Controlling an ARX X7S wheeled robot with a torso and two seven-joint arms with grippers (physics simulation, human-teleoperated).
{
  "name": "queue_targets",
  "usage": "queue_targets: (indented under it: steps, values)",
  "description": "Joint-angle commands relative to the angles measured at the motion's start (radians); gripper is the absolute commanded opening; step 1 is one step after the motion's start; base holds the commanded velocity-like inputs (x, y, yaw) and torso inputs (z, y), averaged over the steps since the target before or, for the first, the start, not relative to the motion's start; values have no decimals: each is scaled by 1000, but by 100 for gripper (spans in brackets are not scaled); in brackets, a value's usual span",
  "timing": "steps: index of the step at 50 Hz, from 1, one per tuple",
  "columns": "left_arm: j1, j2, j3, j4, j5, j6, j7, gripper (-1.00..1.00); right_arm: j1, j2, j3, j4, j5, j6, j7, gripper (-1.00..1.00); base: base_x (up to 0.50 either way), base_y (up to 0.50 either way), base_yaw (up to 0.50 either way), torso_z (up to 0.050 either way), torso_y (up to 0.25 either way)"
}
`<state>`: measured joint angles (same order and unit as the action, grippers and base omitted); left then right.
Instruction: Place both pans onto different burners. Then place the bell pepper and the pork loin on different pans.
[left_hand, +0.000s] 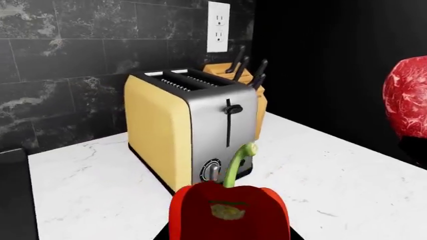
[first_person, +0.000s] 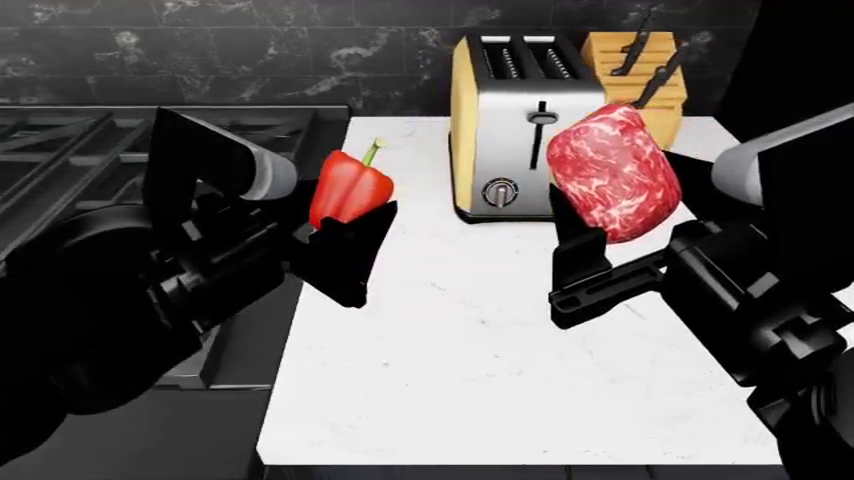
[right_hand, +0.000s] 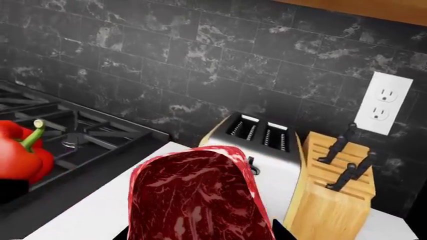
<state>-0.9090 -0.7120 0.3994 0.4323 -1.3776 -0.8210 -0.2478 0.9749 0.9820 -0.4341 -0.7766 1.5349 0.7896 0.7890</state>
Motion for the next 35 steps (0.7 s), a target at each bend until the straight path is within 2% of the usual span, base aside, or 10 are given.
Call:
queue_targets:
  steps: [1, 35]
  values:
    - [0, 1, -4, -4, -10, 7, -8, -100, 14, 2, 34, -4, -45, 5, -7, -100, 0, 500, 0, 0, 0]
    - [6, -12, -5, 16, -20, 14, -11, -100, 10, 17, 50, -18, -11, -9, 40, -100, 0, 500, 0, 1, 1]
